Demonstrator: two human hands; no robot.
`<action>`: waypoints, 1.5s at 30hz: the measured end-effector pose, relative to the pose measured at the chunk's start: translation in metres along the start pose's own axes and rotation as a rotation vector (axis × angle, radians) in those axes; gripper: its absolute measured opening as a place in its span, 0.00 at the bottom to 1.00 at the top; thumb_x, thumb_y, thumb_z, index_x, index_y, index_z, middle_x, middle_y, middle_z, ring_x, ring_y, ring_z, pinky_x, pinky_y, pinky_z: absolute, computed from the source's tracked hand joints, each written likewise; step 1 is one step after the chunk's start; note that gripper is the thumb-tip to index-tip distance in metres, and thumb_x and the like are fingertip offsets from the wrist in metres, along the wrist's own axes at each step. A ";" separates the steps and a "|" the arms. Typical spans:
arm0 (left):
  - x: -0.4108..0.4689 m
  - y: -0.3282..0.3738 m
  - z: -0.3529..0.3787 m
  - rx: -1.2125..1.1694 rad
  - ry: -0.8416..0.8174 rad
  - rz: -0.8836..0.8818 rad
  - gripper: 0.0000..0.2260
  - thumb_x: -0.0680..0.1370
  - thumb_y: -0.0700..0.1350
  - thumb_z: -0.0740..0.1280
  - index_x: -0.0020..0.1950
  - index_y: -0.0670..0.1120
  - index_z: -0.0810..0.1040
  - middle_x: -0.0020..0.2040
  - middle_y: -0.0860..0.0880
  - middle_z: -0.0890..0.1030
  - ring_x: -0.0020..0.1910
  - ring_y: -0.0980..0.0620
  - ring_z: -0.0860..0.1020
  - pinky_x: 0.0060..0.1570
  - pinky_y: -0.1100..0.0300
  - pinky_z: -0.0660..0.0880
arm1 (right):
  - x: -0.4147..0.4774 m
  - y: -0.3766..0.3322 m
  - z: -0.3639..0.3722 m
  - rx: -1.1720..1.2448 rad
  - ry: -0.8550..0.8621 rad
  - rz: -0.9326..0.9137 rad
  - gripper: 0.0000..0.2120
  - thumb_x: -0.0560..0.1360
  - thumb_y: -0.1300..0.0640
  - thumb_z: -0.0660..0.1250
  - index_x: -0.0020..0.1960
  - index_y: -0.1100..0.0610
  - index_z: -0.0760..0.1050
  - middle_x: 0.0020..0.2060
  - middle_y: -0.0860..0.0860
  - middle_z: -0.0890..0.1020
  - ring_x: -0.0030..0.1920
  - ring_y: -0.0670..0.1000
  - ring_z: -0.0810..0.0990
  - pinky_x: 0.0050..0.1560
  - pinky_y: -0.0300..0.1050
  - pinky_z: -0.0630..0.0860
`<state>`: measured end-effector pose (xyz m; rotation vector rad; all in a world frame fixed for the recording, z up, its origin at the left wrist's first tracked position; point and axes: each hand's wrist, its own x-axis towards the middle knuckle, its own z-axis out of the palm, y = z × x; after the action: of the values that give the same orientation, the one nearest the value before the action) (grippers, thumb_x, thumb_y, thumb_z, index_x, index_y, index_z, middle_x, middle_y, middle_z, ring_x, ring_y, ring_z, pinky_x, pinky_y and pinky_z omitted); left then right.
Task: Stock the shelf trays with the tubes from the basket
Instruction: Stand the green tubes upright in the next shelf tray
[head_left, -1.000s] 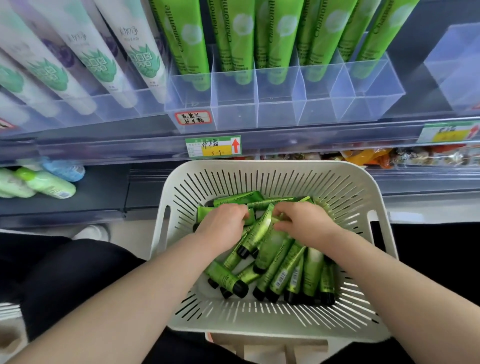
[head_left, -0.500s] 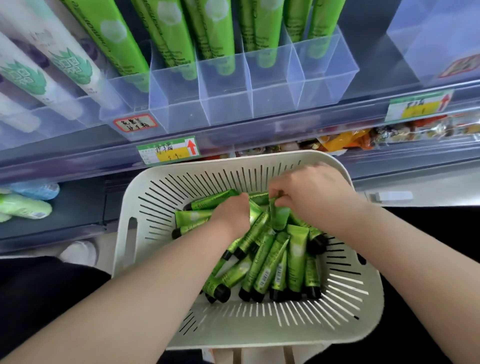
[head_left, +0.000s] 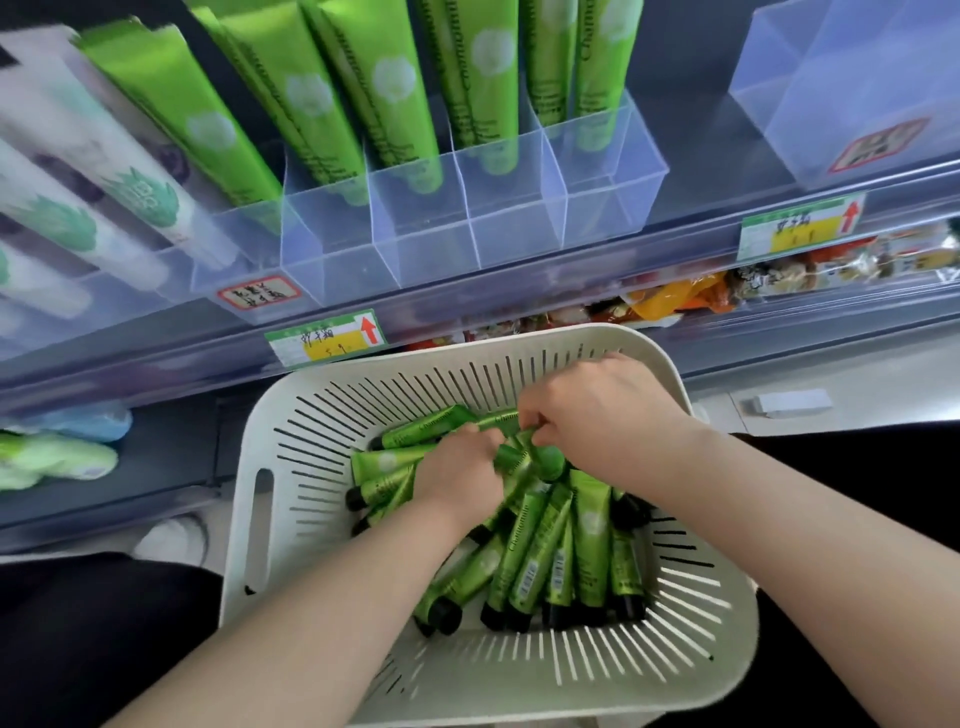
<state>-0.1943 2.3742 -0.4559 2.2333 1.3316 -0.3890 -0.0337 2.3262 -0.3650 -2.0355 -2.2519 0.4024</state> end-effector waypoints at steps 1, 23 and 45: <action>-0.007 -0.004 -0.005 -0.028 0.050 -0.020 0.14 0.75 0.44 0.62 0.59 0.54 0.76 0.55 0.50 0.77 0.53 0.45 0.78 0.40 0.57 0.73 | 0.000 -0.002 -0.001 -0.002 -0.001 0.000 0.05 0.74 0.48 0.67 0.49 0.43 0.76 0.45 0.44 0.82 0.48 0.51 0.80 0.45 0.44 0.62; -0.094 0.059 -0.245 -0.580 0.981 0.443 0.11 0.77 0.44 0.67 0.56 0.56 0.80 0.32 0.60 0.76 0.34 0.60 0.77 0.38 0.65 0.73 | -0.028 -0.024 -0.160 0.017 0.664 0.090 0.07 0.75 0.55 0.67 0.52 0.50 0.80 0.42 0.47 0.83 0.44 0.54 0.73 0.37 0.45 0.66; 0.003 0.147 -0.262 -0.326 0.712 0.416 0.05 0.76 0.35 0.59 0.44 0.37 0.75 0.44 0.34 0.78 0.43 0.36 0.74 0.30 0.66 0.61 | 0.001 0.022 -0.226 -0.120 0.783 0.127 0.07 0.78 0.54 0.63 0.53 0.47 0.77 0.42 0.45 0.80 0.46 0.52 0.70 0.43 0.47 0.66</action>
<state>-0.0671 2.4648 -0.1991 2.3532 1.0717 0.7811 0.0403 2.3603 -0.1535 -1.9119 -1.6927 -0.4651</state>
